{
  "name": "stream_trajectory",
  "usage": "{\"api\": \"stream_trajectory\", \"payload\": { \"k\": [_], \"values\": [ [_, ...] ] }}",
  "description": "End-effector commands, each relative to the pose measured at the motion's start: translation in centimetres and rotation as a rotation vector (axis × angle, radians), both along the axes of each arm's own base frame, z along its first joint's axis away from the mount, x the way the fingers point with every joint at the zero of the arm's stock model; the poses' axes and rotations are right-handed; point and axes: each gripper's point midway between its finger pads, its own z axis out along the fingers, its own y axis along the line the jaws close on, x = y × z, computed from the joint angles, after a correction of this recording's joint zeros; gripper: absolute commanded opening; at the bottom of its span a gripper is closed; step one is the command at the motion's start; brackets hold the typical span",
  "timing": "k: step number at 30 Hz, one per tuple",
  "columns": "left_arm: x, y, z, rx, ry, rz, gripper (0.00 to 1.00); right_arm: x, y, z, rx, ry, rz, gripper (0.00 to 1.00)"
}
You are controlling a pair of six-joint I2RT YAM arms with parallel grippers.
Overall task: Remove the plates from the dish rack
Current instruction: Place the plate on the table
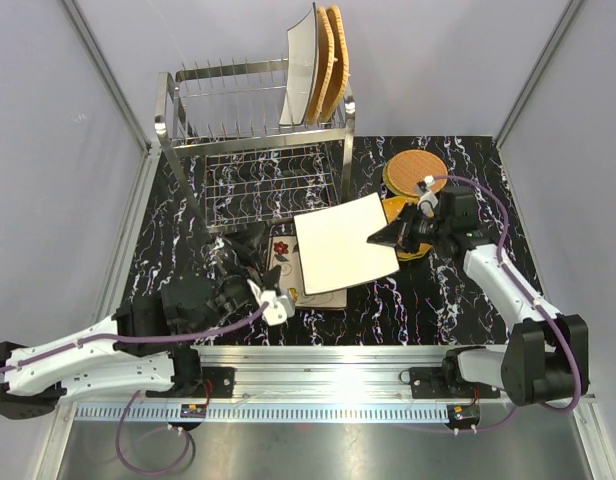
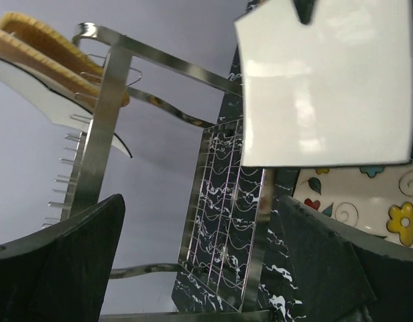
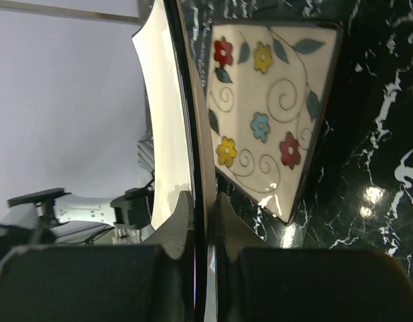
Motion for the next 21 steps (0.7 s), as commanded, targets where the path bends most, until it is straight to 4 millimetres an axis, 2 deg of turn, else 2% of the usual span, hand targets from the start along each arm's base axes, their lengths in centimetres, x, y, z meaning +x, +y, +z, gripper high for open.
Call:
{"api": "stream_trajectory", "payload": {
  "k": [1,3,4,6,7,8,10,12,15,21],
  "values": [
    [1.3,1.3,5.6,-0.253,0.056,0.154,0.99,-0.6,1.5,2.0,0.032,-0.085,0.004,0.0],
    [2.0,2.2,7.3,-0.381,0.089,0.244,0.99,-0.4,1.6,1.7,0.02,-0.098,-0.032,0.0],
    [2.2,2.5,8.5,-0.429,0.096,0.265,0.99,-0.9,2.0,0.9,0.025,-0.071,-0.036,0.0],
    [2.4,2.6,9.5,-0.52,0.138,0.297,0.99,-0.6,2.3,0.4,0.008,-0.086,-0.072,0.0],
    [2.5,3.3,10.3,-0.571,0.148,0.333,0.99,-1.3,3.1,-0.3,0.008,-0.074,-0.054,0.0],
    [2.8,3.8,10.7,-0.642,0.172,0.378,0.99,-1.0,3.3,-0.4,0.0,-0.091,-0.067,0.0],
    [2.9,4.2,11.1,-0.697,0.193,0.405,0.99,-1.3,3.9,-1.2,-0.009,-0.075,-0.066,0.0],
    [2.9,4.8,11.8,-0.776,0.227,0.428,0.99,-0.6,4.8,-1.0,0.001,-0.12,-0.073,0.0],
    [2.8,5.7,12.6,-0.873,0.271,0.451,0.99,0.2,5.4,-1.9,0.004,-0.117,-0.109,0.0],
    [2.6,6.6,12.3,-0.953,0.324,0.487,0.99,0.5,6.7,-3.0,-0.019,-0.144,-0.133,0.0]
  ]
}}
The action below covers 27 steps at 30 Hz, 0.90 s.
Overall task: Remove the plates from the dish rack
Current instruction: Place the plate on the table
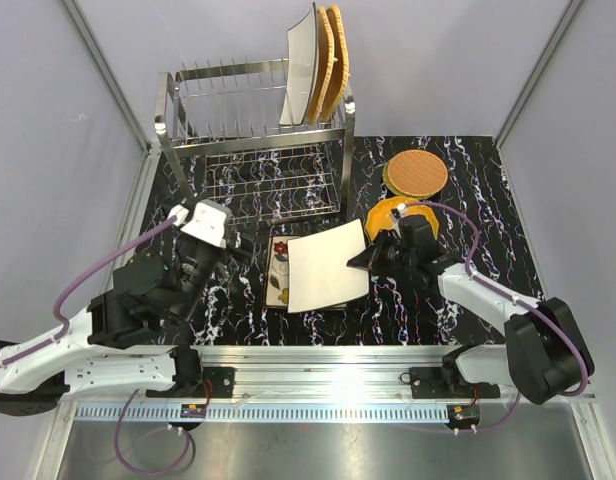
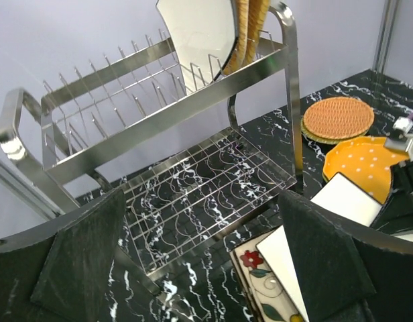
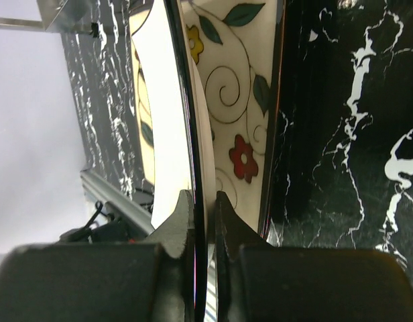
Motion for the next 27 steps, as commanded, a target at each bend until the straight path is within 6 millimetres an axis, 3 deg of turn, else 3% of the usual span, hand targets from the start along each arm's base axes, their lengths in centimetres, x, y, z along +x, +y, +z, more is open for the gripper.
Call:
{"api": "stream_trajectory", "payload": {
  "k": [1,8,14,20,26,27],
  "values": [
    [0.0,1.4,1.6,-0.167,0.027,0.054,0.99,2.9,2.3,5.5,0.144,-0.21,-0.026,0.0],
    [0.1,1.5,2.1,-0.221,0.032,0.068,0.99,3.8,2.9,5.7,0.15,-0.269,-0.075,0.0],
    [0.1,1.3,1.9,-0.271,0.059,0.07,0.99,4.0,3.6,4.5,0.127,-0.262,-0.081,0.0],
    [-0.1,1.5,2.4,-0.335,0.084,0.068,0.99,3.0,4.7,3.0,0.089,-0.254,-0.038,0.34],
    [-0.2,1.5,2.5,-0.355,0.103,0.068,0.99,2.5,4.8,1.6,0.059,-0.225,-0.019,0.55],
    [-0.2,1.4,2.3,-0.355,0.105,0.068,0.99,2.4,4.8,1.5,0.055,-0.227,-0.012,0.63]
  ]
}}
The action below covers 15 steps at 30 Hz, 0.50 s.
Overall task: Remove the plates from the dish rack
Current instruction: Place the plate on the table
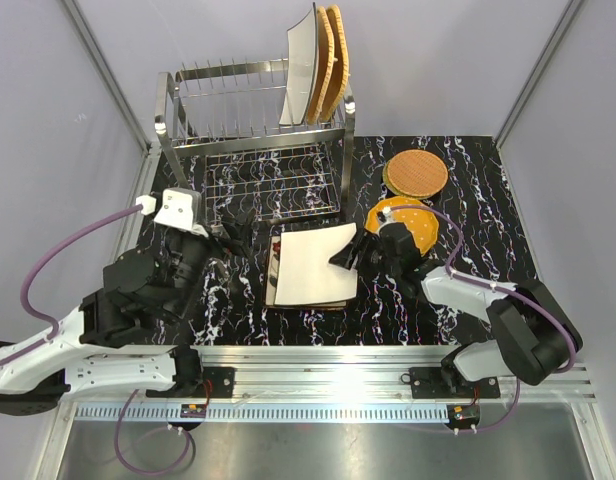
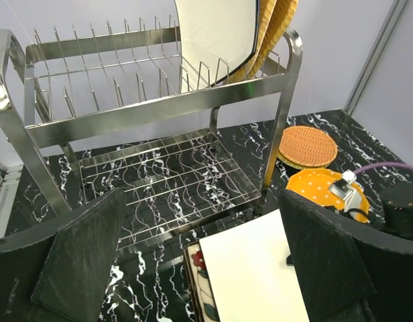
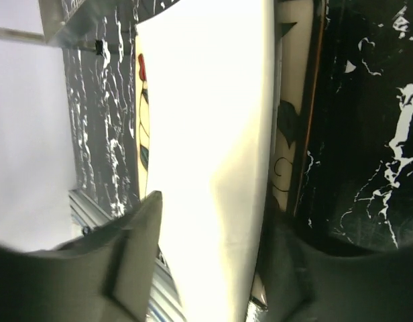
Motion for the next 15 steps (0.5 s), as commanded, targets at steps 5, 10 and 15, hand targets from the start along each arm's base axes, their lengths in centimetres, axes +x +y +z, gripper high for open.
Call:
{"api": "stream_trajectory", "payload": {
  "k": [5,10,15],
  "values": [
    [0.0,0.4,1.1,-0.093,0.009,0.015,0.99,0.4,1.1,1.9,0.003,-0.102,0.051,0.78],
    [0.0,0.2,0.6,-0.087,0.013,0.011,0.99,-0.1,0.5,0.8,-0.097,-0.111,0.118,0.83],
    [0.0,0.2,0.1,-0.09,0.015,0.011,0.99,-0.3,0.0,0.1,-0.204,-0.158,0.202,0.87]
  ]
}}
